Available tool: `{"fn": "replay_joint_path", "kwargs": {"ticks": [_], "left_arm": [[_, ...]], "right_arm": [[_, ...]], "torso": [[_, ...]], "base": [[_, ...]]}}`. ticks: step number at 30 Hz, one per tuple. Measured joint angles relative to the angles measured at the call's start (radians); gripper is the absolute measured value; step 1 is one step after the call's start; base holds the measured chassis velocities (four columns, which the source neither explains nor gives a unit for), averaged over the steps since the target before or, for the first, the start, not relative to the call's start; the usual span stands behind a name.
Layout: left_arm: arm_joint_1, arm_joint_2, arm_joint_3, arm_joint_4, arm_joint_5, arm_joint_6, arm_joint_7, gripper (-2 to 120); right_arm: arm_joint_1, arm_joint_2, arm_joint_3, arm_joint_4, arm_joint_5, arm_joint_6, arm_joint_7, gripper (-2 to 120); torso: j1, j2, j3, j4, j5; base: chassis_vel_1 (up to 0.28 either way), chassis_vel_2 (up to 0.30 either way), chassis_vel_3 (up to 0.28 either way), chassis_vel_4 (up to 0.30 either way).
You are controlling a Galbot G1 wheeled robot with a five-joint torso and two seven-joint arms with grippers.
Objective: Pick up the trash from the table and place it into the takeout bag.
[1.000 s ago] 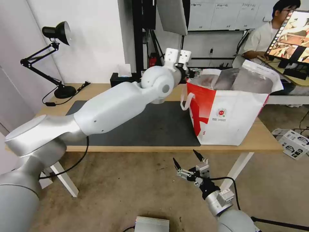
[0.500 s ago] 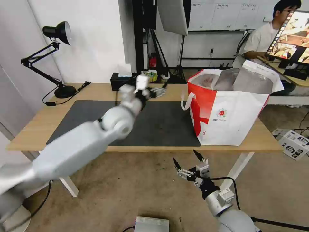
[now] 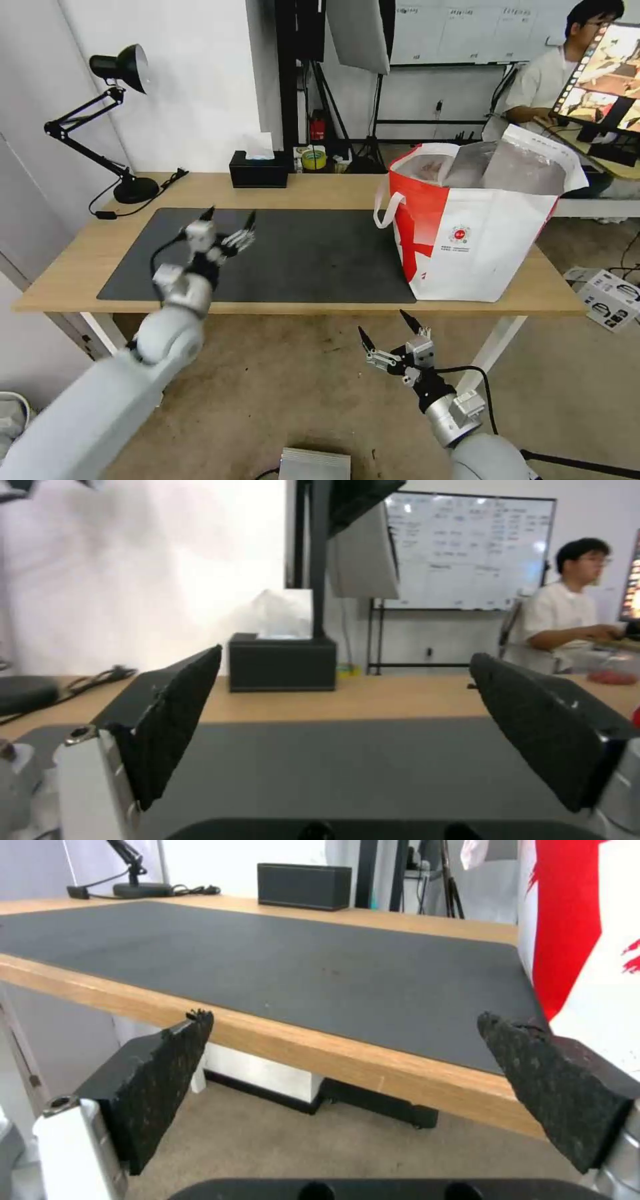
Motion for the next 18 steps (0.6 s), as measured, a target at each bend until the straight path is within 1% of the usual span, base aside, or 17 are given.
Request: {"fn": "replay_joint_path", "kwargs": {"ticks": [1,3,4,6,7,8,10,11,14,15,17,18], "left_arm": [[0.0,0.0,0.0,0.0,0.0,0.0,0.0,100],[0.088,-0.049,-0.064,-0.006,0.067,-0.034,0.005,100],[0.088,-0.049,-0.064,-0.006,0.067,-0.034,0.005,100],[0.139,-0.075,-0.101,-0.017,0.088,-0.047,0.009,100],[0.139,-0.075,-0.101,-0.017,0.088,-0.047,0.009,100],[0.176,-0.092,-0.134,-0.026,0.098,-0.054,0.022,100],[0.234,-0.107,-0.181,-0.043,0.098,-0.054,0.048,100],[0.234,-0.107,-0.181,-0.043,0.098,-0.054,0.048,100],[0.35,-0.114,-0.278,-0.065,0.098,-0.043,0.113,100],[0.35,-0.114,-0.278,-0.065,0.098,-0.043,0.113,100],[0.399,-0.114,-0.321,-0.078,0.096,-0.016,0.123,100],[0.399,-0.114,-0.321,-0.078,0.096,-0.016,0.123,100]], "right_arm": [[0.0,0.0,0.0,0.0,0.0,0.0,0.0,100],[0.0,0.0,0.0,0.0,0.0,0.0,0.0,100],[0.0,0.0,0.0,0.0,0.0,0.0,0.0,100],[0.0,0.0,0.0,0.0,0.0,0.0,0.0,100],[0.0,0.0,0.0,0.0,0.0,0.0,0.0,100],[0.0,0.0,0.0,0.0,0.0,0.0,0.0,100],[0.0,0.0,0.0,0.0,0.0,0.0,0.0,100],[0.0,0.0,0.0,0.0,0.0,0.0,0.0,100],[0.0,0.0,0.0,0.0,0.0,0.0,0.0,100],[0.0,0.0,0.0,0.0,0.0,0.0,0.0,100],[0.0,0.0,0.0,0.0,0.0,0.0,0.0,100],[0.0,0.0,0.0,0.0,0.0,0.0,0.0,100]], "torso": [[0.0,0.0,0.0,0.0,0.0],[0.0,0.0,0.0,0.0,0.0002],[0.0,0.0,0.0,0.0,0.0002],[0.0,0.0,0.0,0.0,0.0002],[0.0,0.0,0.0,0.0,0.0002],[0.0,0.0,0.0,-0.0004,0.0003],[0.0,0.0,0.0,-0.0001,0.0001],[0.0,0.0,0.0,-0.0001,0.0001],[0.0,0.0,0.0,0.0001,0.0001],[0.0,0.0,0.0,0.0001,0.0001],[0.0,0.0,0.0,0.0001,0.0003],[0.0,0.0,0.0,0.0001,0.0003]], "base": [[0.0,0.0,0.0,0.0],[0.0,0.0,0.0,0.0],[0.0,0.0,0.0,0.0],[0.0,0.0,0.0,0.0],[0.0,0.0,0.0,0.0],[0.0,0.0,0.0,0.0],[0.0,0.0,0.0,0.0],[0.0,0.0,0.0,0.0],[0.0,0.0,0.0,0.0],[0.0,0.0,0.0,0.0],[0.0,0.0,0.0,0.0],[0.0,0.0,0.0,0.0]]}}
